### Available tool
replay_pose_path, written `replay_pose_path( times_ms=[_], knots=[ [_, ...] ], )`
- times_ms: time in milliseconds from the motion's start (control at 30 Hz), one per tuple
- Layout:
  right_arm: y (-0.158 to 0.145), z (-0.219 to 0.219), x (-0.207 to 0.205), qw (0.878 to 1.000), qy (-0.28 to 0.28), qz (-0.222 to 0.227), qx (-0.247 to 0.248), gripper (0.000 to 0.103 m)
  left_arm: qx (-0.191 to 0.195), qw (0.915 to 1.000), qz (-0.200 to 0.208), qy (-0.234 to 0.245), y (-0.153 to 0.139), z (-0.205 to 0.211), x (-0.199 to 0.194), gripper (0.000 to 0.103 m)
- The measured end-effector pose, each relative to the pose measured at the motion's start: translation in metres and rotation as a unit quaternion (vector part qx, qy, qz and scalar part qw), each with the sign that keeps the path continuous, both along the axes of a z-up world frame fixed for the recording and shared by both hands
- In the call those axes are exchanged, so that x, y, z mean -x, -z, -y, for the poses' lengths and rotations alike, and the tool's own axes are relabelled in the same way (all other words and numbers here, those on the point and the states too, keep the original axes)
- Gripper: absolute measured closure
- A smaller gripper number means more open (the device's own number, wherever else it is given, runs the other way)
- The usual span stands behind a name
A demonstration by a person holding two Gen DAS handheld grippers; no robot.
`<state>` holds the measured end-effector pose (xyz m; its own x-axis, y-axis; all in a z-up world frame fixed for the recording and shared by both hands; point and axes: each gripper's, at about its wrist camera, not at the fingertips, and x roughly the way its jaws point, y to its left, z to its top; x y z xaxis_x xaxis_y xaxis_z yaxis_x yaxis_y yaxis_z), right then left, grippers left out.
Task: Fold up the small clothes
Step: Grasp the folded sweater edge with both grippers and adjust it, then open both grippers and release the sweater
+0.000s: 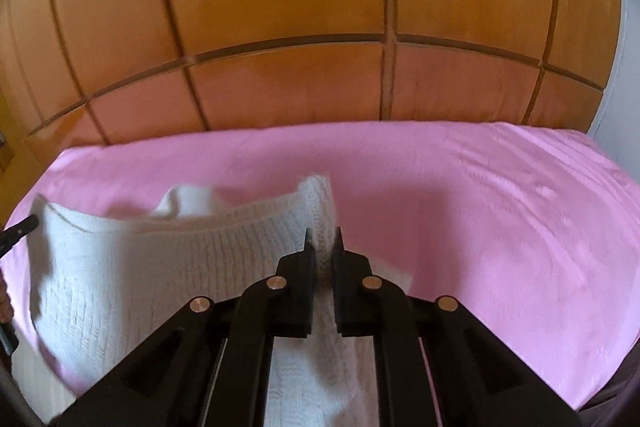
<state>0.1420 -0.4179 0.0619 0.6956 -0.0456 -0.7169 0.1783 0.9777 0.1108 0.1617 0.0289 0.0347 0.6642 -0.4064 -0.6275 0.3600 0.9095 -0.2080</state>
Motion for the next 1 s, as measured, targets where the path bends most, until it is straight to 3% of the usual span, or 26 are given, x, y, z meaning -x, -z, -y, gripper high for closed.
replay_pose_path(
  times_ms=[200,300,467,533,600,667,733,867,1000],
  knots=[
    [0.039,0.016,-0.057,0.998,0.043,-0.036,0.014,0.097,-0.04,0.9989,-0.016,-0.02,0.018,0.024,-0.053,0.098],
    [0.071,0.022,-0.076,0.996,0.062,-0.069,0.013,0.097,-0.05,0.9965,-0.053,-0.039,0.044,0.03,-0.08,0.098],
    [0.11,0.019,-0.087,0.991,0.067,-0.115,0.028,0.097,-0.119,0.9873,-0.092,-0.05,0.086,0.045,-0.097,0.098],
    [0.107,0.018,-0.086,0.991,0.063,-0.111,0.03,0.09,-0.126,0.9862,-0.096,-0.047,0.088,0.047,-0.094,0.098],
    [0.094,0.017,-0.079,0.993,0.067,-0.094,0.031,0.061,-0.131,0.9871,-0.076,-0.052,0.076,0.047,-0.087,0.095],
    [0.081,0.016,-0.072,0.994,0.067,-0.075,0.031,0.061,-0.128,0.9881,-0.063,-0.055,0.065,0.044,-0.079,0.081],
    [0.064,0.007,-0.061,0.997,0.054,-0.056,0.026,0.061,-0.105,0.9917,-0.041,-0.062,0.048,0.037,-0.064,0.058],
    [0.046,-0.024,-0.048,0.999,-0.008,-0.037,-0.012,0.061,-0.05,0.9981,-0.033,-0.019,0.028,0.038,-0.033,0.054],
    [0.052,-0.075,-0.04,0.992,-0.097,-0.056,-0.052,0.061,-0.042,0.9967,-0.061,0.035,0.039,0.066,-0.022,0.054]
  ],
)
